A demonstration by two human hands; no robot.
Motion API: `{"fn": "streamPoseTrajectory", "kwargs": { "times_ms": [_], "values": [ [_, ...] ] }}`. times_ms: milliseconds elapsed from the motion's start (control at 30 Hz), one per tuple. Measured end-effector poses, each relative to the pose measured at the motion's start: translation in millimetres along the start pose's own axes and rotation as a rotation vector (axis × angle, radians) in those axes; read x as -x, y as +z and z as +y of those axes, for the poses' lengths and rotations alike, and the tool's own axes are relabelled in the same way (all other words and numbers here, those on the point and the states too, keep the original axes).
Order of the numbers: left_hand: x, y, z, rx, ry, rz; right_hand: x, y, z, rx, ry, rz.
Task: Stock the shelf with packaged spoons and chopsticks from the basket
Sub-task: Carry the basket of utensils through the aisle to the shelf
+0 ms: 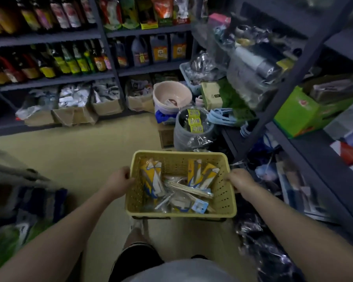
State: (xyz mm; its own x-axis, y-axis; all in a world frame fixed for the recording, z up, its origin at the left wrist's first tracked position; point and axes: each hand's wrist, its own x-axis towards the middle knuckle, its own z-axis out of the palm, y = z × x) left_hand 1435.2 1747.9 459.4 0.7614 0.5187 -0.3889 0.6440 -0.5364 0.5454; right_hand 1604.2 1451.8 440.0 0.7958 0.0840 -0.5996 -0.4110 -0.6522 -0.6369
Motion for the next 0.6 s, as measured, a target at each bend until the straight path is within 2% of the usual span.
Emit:
{"fn": "streamPoseTrajectory", "kwargs": {
  "times_ms": [200, 333, 500, 600],
  "values": [
    [-173, -53, 32, -0.170, 0.115, -0.219, -75, 48, -34, -0.196, 0.191, 0.141],
    [-250, -60, 80, -0.258, 0.257, -0.371, -77, 62, -57, -0.296, 0.329, 0.257],
    [-317, -19, 136, -0.387, 0.467, -0.553, -100, 71, -44, -0.426, 0.495, 0.479],
    [-343, 34, 152, -0.400, 0.508, -0.615, -118, 80, -16, -0.554, 0.626, 0.617]
  ]
}}
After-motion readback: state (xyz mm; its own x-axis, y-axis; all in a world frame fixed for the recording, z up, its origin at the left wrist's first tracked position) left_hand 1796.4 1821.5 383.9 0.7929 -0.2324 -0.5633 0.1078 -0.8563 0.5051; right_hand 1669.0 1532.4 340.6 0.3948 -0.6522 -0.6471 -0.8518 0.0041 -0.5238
